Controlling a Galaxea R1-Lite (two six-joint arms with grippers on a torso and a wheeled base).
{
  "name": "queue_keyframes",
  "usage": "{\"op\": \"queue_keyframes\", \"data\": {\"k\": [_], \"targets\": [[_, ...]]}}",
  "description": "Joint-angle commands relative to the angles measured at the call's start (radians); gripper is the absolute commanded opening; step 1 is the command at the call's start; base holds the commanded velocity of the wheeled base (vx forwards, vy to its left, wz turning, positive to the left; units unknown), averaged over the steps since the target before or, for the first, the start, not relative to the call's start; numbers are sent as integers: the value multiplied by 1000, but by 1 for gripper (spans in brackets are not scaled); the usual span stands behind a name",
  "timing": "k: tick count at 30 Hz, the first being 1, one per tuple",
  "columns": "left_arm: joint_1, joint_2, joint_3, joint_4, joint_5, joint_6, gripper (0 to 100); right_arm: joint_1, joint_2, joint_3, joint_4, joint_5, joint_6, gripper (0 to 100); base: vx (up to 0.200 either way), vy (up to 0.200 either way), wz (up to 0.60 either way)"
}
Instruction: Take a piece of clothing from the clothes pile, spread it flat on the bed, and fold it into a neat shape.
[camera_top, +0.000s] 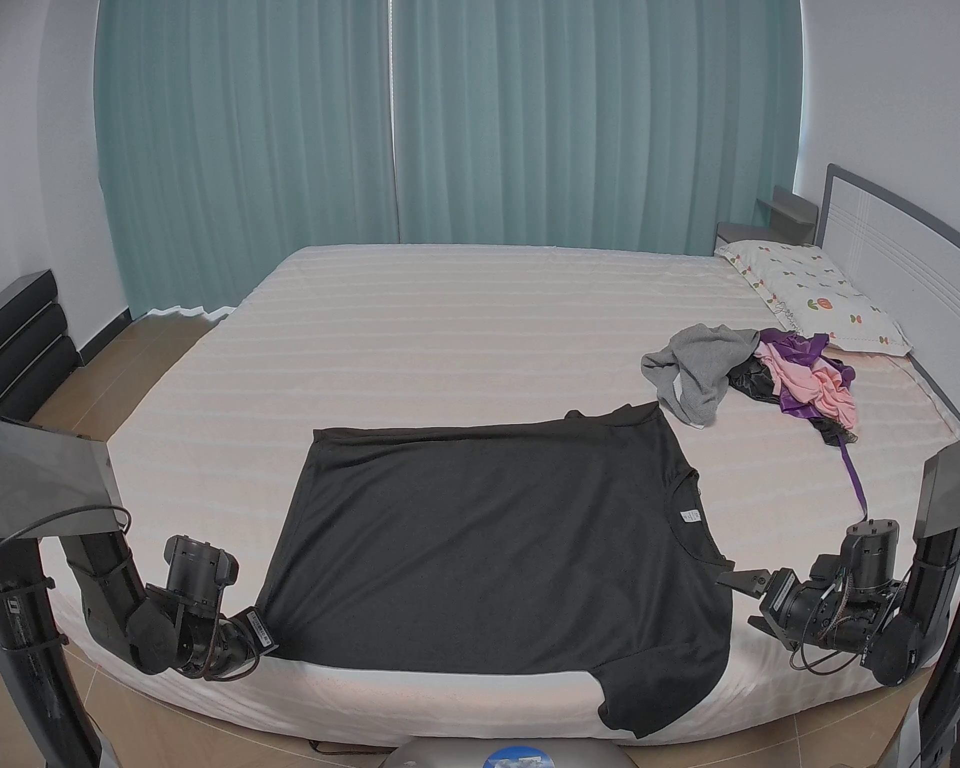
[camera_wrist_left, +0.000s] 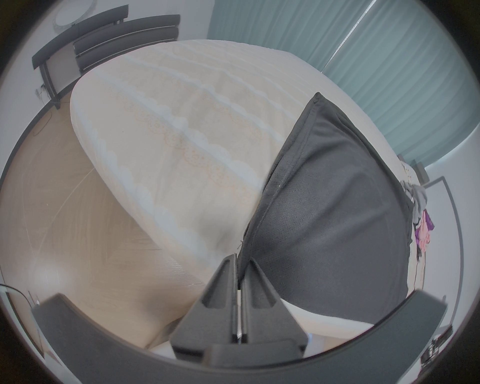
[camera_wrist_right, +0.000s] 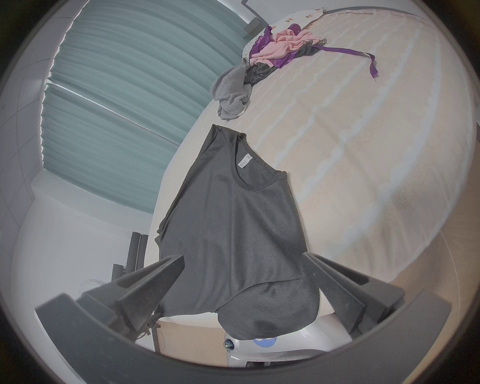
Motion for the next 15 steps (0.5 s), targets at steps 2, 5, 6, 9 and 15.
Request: {"op": "queue_keyframes", "data": {"k": [2,5,6,9,15], "targets": [[7,-12,27,-2,1,42,0,4,3,18,25,-4,-18,100,0,0,0],[9,-15,30,0,1,45,0,7,8,18,48,-5,-40,100,0,0,0],[9,-17,33,0,2,47,0,7,10,18,55,-5,-46,100,0,0,0],[10,-18,33,0,2,49,0,7,11,18,71,-7,-58,100,0,0,0],[22,-26,56,0,8,107,0,9,68,18,80,-5,-98,100,0,0,0]]}}
